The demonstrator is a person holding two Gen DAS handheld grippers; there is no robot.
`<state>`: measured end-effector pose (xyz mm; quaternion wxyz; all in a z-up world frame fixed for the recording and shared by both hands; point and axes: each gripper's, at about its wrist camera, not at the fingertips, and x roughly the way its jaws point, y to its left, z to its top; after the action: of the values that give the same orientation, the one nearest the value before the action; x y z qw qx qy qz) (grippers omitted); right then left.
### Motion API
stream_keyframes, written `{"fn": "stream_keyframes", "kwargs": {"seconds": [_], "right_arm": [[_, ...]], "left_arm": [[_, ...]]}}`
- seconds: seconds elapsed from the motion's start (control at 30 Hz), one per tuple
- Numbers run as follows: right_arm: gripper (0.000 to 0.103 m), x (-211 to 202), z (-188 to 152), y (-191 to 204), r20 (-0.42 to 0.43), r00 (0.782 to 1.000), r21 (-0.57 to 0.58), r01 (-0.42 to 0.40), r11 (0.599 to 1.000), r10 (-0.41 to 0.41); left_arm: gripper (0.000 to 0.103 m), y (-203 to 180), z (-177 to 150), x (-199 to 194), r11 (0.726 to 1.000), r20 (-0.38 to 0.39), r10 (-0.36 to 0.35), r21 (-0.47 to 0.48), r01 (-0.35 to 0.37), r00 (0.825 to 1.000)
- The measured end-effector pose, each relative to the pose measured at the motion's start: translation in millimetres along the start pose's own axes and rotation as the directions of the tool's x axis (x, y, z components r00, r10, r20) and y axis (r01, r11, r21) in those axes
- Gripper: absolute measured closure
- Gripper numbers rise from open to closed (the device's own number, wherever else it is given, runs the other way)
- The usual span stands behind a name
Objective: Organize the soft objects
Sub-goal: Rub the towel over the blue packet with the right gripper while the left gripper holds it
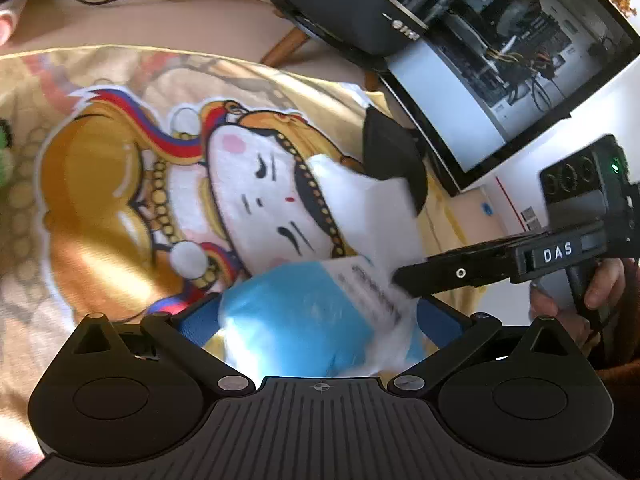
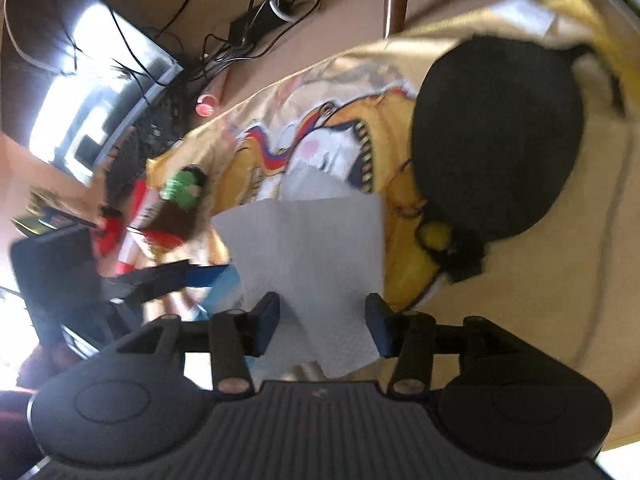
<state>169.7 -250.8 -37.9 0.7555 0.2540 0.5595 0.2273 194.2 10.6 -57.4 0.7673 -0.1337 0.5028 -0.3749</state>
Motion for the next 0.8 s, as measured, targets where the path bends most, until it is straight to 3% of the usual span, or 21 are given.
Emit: {"fn": "stream_keyframes", "kwargs": {"seconds": [0.13, 0.2, 0.3, 0.4, 0.47, 0.6, 0.7, 0.8], "right_arm": [[0.054, 16.7, 6.4, 8.3, 0.003, 1.000, -0.034, -0.008, 0.999, 0.008], [0.074, 25.0, 15.1, 22.8, 0.028, 1.000, -0.114, -0.004, 0.993, 0.007], [0.078, 36.0, 31.7, 52.8, 0.090, 0.996, -0.280, 0.050, 0.959, -0.025], [0.092, 40.5, 42.7, 73.7, 0.151, 0.985, -0.388, 0.140, 0.911, -0.087], [0.093, 34.5, 47.2, 78.8, 0.173, 0.981, -0.415, 0.157, 0.896, -0.091], [0.094, 5.6, 38.8, 81.7, 0.138, 0.990, -0.433, 0.090, 0.897, -0.033], [0.094, -11.1, 21.0, 90.0, 0.032, 0.997, -0.440, -0.043, 0.897, 0.063], [0.094, 0.8, 1.3, 96.8, -0.102, 0.986, -0.413, -0.160, 0.897, 0.129]], "left_arm": [[0.000, -1.2, 2.1, 3.0, 0.999, 0.035, -0.031, 0.013, 0.031, 0.999], [0.000, -1.6, 6.1, 2.4, 0.999, 0.067, -0.047, 0.028, 0.045, 0.997], [0.000, -7.7, 19.9, -2.2, 0.994, 0.138, -0.002, 0.109, -0.014, 0.990], [0.000, -5.6, 29.6, -15.7, 0.991, 0.163, 0.057, 0.108, -0.075, 0.985], [0.000, -1.5, 30.3, -32.5, 0.993, 0.180, 0.068, 0.083, -0.084, 0.981], [0.000, 17.6, 15.0, -76.6, 0.998, 0.229, 0.059, -0.020, -0.056, 0.972], [0.000, 35.1, -2.3, -90.7, 0.990, 0.199, -0.052, -0.118, 0.077, 0.979], [0.000, 36.0, -21.3, -88.3, 0.976, 0.171, -0.132, -0.150, 0.159, 0.976]]}}
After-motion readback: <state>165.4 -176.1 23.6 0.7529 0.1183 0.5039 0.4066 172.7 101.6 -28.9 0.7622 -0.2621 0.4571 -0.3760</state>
